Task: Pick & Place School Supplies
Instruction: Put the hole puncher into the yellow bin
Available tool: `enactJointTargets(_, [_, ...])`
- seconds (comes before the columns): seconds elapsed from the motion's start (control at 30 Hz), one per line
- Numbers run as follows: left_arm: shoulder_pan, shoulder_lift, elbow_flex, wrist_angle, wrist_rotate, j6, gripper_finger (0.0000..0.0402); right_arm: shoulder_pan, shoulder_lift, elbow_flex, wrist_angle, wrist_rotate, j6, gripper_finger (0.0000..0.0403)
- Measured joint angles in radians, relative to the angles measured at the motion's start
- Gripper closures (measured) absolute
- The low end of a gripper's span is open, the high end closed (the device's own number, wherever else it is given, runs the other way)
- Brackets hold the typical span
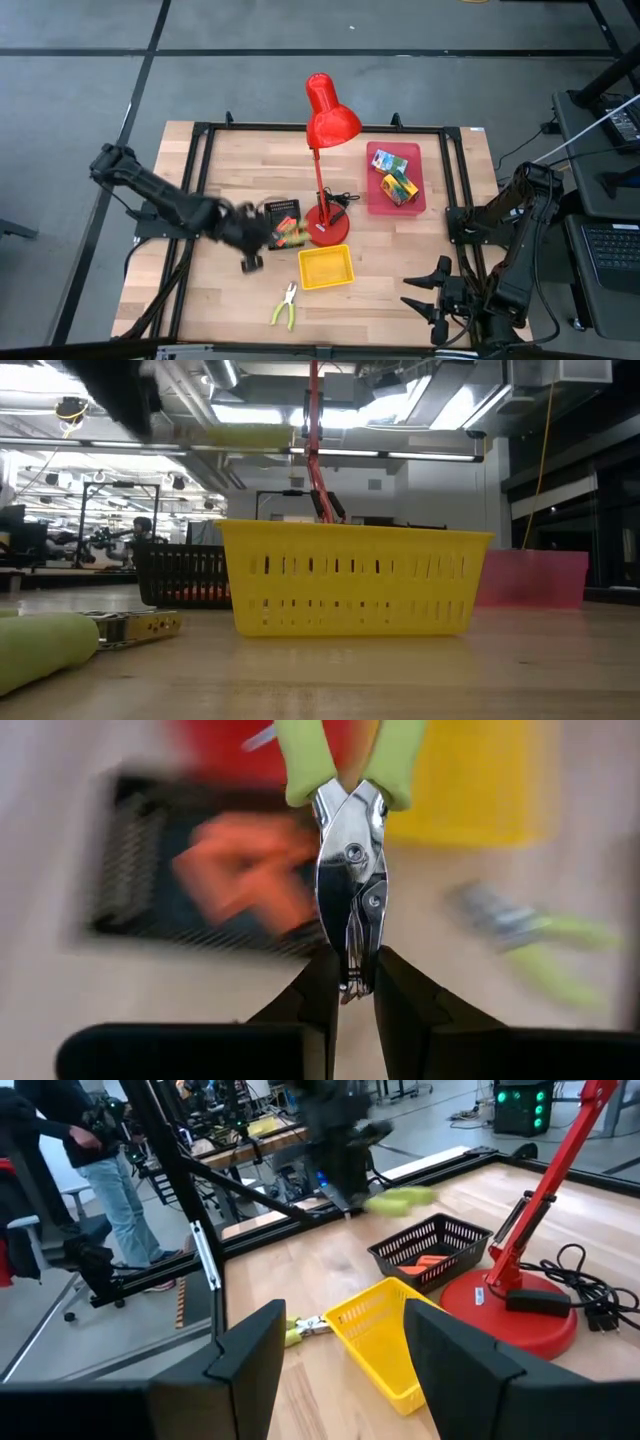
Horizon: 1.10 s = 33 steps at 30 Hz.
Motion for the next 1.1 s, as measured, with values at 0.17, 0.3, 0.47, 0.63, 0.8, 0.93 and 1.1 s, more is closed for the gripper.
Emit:
enactJointTargets(0.17, [-0.111,0.114,0.002,0.26,-0.045,-0.013,0.0364,0.0,0.0,0.0,0.002,0.015,0.003,0.0195])
enactJointTargets(0.3, [-0.103,0.229,0.001,0.277,-0.062,-0.02,0.0364,0.0,0.0,0.0,0.006,0.015,0.003,0.0195])
enactJointTargets(0.47, [-0.031,0.337,0.001,0.403,-0.011,0.064,0.0364,0.0,0.0,0.0,0.009,0.012,0.006,0.0195])
enactJointTargets(0.63, [0.011,0.382,0.001,0.482,0.079,0.11,0.0364,0.006,0.0,0.0,0.01,-0.004,0.018,0.0195])
enactJointTargets(0.8, [0.015,0.385,0.002,0.515,0.089,0.118,0.0364,0.017,0.0,0.0,0.011,-0.004,0.021,0.0195])
enactJointTargets(0.93, [0.014,0.385,0.027,0.517,0.096,0.133,0.0364,0.017,0.0,0.0,0.01,-0.004,0.018,0.0195])
enactJointTargets(1.1, [0.014,0.385,0.061,0.519,0.096,0.152,0.0364,0.017,0.0,0.0,0.008,-0.004,0.014,0.0195])
